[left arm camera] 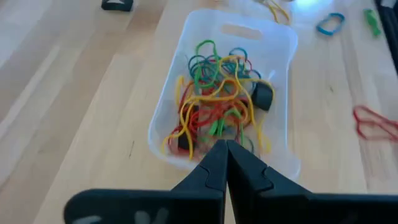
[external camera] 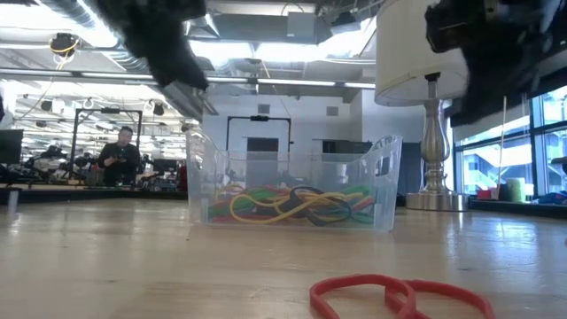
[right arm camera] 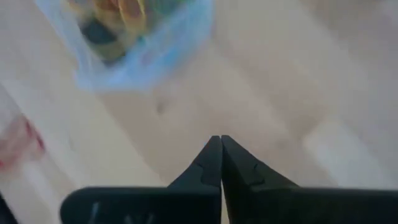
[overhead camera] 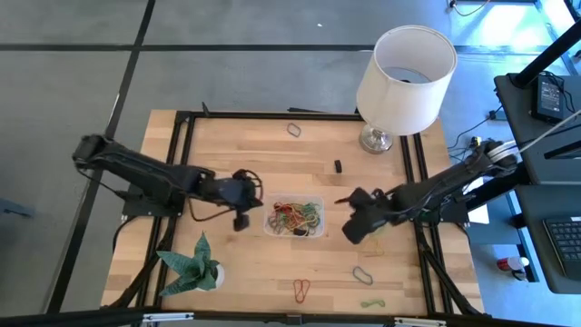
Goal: Pick and place rubber bands into bin
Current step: Put the blue rubber band into the transparent bin
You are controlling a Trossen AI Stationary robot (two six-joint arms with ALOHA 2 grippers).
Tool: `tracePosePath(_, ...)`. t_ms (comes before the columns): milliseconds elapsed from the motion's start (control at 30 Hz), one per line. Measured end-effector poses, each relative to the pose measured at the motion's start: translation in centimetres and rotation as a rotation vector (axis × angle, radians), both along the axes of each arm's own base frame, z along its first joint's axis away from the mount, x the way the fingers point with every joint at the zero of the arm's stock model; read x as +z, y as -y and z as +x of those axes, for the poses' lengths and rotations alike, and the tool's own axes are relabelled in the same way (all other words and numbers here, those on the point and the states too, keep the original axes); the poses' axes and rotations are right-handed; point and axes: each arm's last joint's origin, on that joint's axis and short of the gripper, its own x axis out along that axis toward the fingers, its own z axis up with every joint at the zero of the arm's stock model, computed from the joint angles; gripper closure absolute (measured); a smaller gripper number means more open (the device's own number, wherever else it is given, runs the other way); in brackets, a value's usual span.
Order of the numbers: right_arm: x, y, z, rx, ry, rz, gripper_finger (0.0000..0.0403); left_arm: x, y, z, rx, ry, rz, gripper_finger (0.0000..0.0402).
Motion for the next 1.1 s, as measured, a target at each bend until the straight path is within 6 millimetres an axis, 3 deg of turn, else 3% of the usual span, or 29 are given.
tracePosePath(233, -0.7, -5.1, 1.3, 0.140, -0.309, 0.188, 0.0393, -0.6, -1.8, -3.7, -0.047, 0.053, -0.004, 0.0399)
tracePosePath(533, -3.4, -10.6, 0.5, 0.187, -0.376, 0.212, 0.0348, -0.3, -2.8, -6.1, -0.080, 0.035, 0.035, 0.0400)
tracePosePath(833, -8.0, -12.2, 1.3, 0.207, -0.469, 0.134, 0.0285, 0.4, -3.9, -7.2, -0.117, 0.050, 0.113, 0.0400)
tracePosePath(967, -9.3, -12.6, 1.7, 0.196, -0.475, 0.134, 0.0290, 0.7, -4.2, -7.5, -0.115, 0.070, 0.094, 0.0399)
tracePosePath(1100, -9.8, -12.8, 1.8, 0.191, -0.487, 0.153, 0.0322, 0.8, -4.3, -7.6, -0.113, 0.078, 0.090, 0.0400)
